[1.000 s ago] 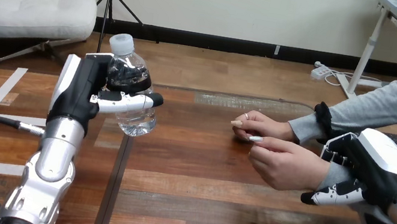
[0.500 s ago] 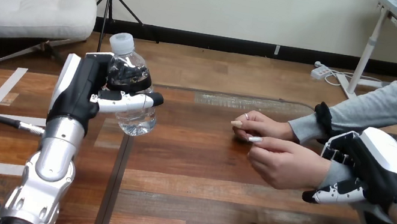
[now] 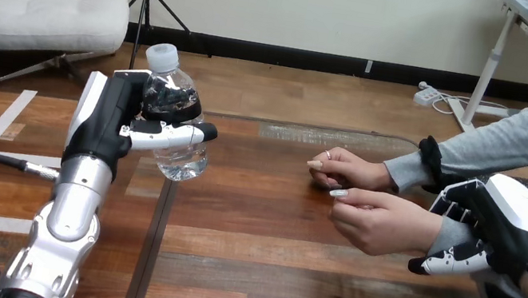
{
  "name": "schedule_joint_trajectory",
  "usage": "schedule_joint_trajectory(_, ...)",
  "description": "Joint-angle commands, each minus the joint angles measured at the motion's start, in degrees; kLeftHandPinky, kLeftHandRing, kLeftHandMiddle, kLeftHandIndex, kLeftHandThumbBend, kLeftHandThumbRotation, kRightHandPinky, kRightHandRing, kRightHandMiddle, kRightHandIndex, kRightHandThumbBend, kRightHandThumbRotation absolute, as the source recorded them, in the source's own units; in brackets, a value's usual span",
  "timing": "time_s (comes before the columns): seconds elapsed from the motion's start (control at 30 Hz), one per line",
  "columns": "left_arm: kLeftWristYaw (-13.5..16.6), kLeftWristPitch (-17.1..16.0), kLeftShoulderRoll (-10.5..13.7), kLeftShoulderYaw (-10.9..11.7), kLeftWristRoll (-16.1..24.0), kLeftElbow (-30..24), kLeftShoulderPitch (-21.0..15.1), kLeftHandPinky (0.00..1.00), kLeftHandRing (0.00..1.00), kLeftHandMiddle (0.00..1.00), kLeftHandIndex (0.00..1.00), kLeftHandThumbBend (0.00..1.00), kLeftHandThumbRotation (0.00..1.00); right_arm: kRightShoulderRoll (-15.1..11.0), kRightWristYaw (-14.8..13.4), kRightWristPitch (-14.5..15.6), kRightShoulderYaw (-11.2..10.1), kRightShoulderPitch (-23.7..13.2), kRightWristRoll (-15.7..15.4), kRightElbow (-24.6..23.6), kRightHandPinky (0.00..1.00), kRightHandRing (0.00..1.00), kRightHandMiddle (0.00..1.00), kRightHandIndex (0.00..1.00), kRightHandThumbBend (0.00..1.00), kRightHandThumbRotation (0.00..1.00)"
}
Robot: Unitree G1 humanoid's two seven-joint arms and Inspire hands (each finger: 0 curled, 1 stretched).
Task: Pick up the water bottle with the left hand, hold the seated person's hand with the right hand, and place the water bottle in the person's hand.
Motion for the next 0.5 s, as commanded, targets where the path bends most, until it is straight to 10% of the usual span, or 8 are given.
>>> schedule_joint_trajectory(0.0, 0.4, -0.2, 1.1, 0.9, -0.1, -4.2, -2.2, 0.27, 0.34, 0.38, 0.39, 0.75, 0.0, 1.3, 0.2, 0.5, -1.5, -1.1, 1.6, -2.6, 0.32, 0.35, 0.4, 0.42, 0.92, 0.0)
schedule_joint_trajectory(0.47, 0.0, -0.5, 1.0, 1.1, -0.6, -4.3, -2.1, 0.28, 0.35, 0.39, 0.38, 0.74, 0.0, 0.9, 0.6, -0.1, -1.2, -1.1, 2.0, -2.6, 0.34, 0.37, 0.42, 0.43, 0.91, 0.0)
